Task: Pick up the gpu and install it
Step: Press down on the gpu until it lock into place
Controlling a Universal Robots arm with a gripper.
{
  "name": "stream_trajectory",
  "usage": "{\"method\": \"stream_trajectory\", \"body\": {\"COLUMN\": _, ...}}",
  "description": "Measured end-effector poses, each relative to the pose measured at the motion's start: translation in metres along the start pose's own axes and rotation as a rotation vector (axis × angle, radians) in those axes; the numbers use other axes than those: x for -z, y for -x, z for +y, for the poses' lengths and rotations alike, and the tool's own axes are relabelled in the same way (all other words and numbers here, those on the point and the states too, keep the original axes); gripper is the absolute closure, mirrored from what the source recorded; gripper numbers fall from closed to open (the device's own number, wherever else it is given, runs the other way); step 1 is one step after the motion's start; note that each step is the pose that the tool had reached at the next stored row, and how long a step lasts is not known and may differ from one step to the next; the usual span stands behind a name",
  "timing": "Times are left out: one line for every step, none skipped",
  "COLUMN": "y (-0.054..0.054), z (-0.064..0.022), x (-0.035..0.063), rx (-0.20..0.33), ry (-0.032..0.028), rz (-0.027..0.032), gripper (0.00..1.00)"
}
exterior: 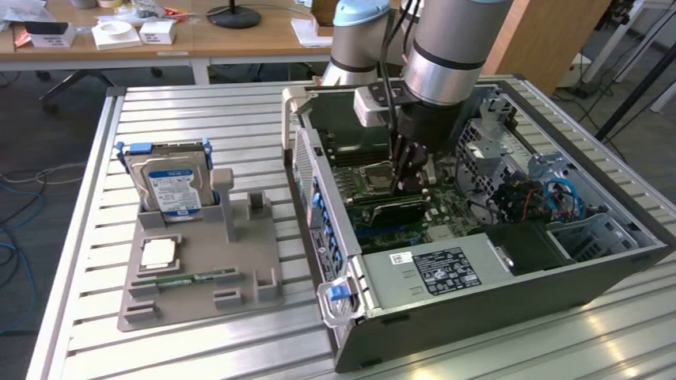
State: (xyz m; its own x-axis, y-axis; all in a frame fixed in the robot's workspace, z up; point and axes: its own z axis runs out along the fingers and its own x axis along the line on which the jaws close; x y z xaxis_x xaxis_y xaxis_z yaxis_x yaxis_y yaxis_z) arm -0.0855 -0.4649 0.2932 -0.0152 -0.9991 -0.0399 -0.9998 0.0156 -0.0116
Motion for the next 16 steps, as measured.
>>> {"method": "stream_trajectory", "body": {"y": 0.0, "z": 0.0, "x": 0.0001, "rx": 0.0, "ry": 0.0001, "rz": 0.0002, "gripper": 0.9}}
{"method": "stream_trajectory", "body": {"y": 0.0, "z": 0.0, "x": 0.0001, "rx": 0.0, "ry": 0.0001, "rz": 0.0001, "gripper": 0.9}}
{"method": "stream_trajectory", "body": {"y": 0.0, "z": 0.0, "x": 0.0, "rx": 0.0, "ry": 0.0, "rz": 0.0001, "gripper": 0.9}}
{"method": "stream_trajectory", "body": {"y": 0.0, "z": 0.0, "x": 0.0, "rx": 0.0, "ry": 0.0001, "rz": 0.0001, "gripper": 0.9}}
{"method": "stream_trajectory", "body": {"y": 0.0, "z": 0.0, "x": 0.0, "rx": 0.0, "ry": 0.0001, "rz": 0.0001, "gripper": 0.9}}
{"method": "stream_trajectory", "body": {"y": 0.0, "z": 0.0, "x": 0.0, "rx": 0.0, "ry": 0.0, "rz": 0.0, "gripper": 0.9}}
{"method": "stream_trajectory", "body": {"y": 0.0, "z": 0.0, "x": 0.0, "rx": 0.0, "ry": 0.0, "rz": 0.0, "gripper": 0.9}}
{"method": "stream_trajectory", "body": {"y": 0.0, "z": 0.0, "x": -0.0001, "rx": 0.0, "ry": 0.0001, "rz": 0.0, "gripper": 0.9}}
{"method": "stream_trajectory", "body": {"y": 0.0, "z": 0.0, "x": -0.0006, "rx": 0.0, "ry": -0.0001, "rz": -0.0003, "gripper": 0.9}}
{"method": "stream_trajectory", "body": {"y": 0.0, "z": 0.0, "x": -0.0008, "rx": 0.0, "ry": 0.0, "rz": -0.0001, "gripper": 0.9}}
{"method": "stream_trajectory", "body": {"y": 0.0, "z": 0.0, "x": -0.0007, "rx": 0.0, "ry": 0.0, "rz": -0.0001, "gripper": 0.9}}
{"method": "stream_trajectory", "body": {"y": 0.0, "z": 0.0, "x": -0.0007, "rx": 0.0, "ry": 0.0, "rz": 0.0, "gripper": 0.9}}
{"method": "stream_trajectory", "body": {"y": 0.0, "z": 0.0, "x": -0.0008, "rx": 0.0, "ry": 0.0, "rz": 0.0, "gripper": 0.9}}
{"method": "stream_trajectory", "body": {"y": 0.0, "z": 0.0, "x": -0.0007, "rx": 0.0, "ry": 0.0, "rz": 0.0, "gripper": 0.9}}
{"method": "stream_trajectory", "body": {"y": 0.0, "z": 0.0, "x": -0.0007, "rx": 0.0, "ry": 0.0, "rz": 0.0, "gripper": 0.9}}
{"method": "stream_trajectory", "body": {"y": 0.0, "z": 0.0, "x": -0.0008, "rx": 0.0, "ry": 0.0001, "rz": 0.0002, "gripper": 0.9}}
